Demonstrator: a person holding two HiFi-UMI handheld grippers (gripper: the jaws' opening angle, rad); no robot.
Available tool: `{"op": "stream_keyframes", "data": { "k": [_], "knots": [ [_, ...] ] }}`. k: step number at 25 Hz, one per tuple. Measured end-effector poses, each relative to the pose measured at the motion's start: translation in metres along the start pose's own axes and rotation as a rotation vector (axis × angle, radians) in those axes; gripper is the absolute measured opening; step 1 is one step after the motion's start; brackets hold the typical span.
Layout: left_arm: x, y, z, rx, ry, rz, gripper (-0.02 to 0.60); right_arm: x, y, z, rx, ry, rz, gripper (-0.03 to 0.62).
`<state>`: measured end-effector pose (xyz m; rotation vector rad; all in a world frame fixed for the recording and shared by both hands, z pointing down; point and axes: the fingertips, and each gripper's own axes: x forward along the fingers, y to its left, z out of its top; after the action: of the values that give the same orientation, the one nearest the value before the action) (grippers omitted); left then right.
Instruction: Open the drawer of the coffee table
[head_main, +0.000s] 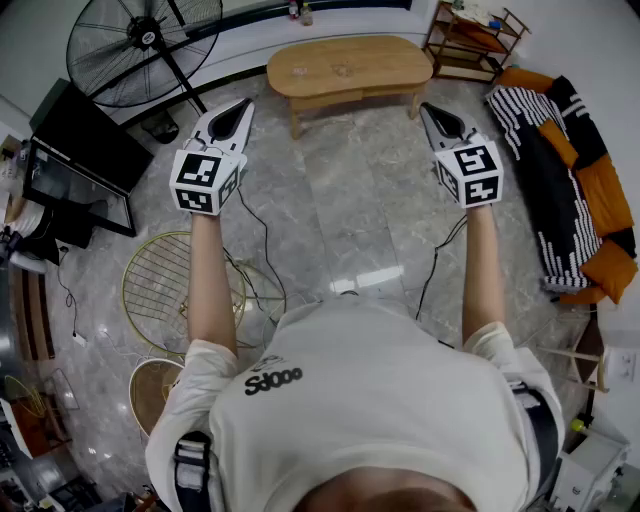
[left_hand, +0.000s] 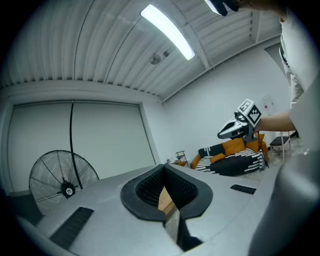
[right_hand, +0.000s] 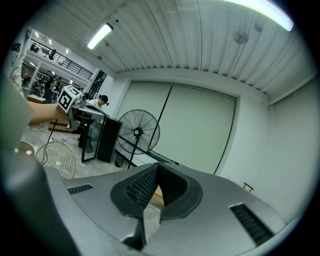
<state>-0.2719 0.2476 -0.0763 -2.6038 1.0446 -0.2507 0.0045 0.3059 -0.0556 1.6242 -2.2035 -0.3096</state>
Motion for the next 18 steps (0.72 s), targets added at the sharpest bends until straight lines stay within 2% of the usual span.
{"op": "stream_keyframes", "data": {
  "k": [6,10,18],
  "knots": [
    [-0.018,0.009,-0.003,0.014,0.001,-0.019,0.017,-0.001,0.021,0.006,0.008,0.007,0.000,0.006],
    [-0.032,0.016,-0.007,0.017,-0.008,-0.034,0.017,-0.004,0.040,0.013,0.066,-0.006,0.016,0.006],
    [-0.028,0.027,-0.016,-0.012,-0.018,-0.051,0.017,-0.001,0.033,0.020,0.119,-0.044,-0.058,0.006]
  ]
}}
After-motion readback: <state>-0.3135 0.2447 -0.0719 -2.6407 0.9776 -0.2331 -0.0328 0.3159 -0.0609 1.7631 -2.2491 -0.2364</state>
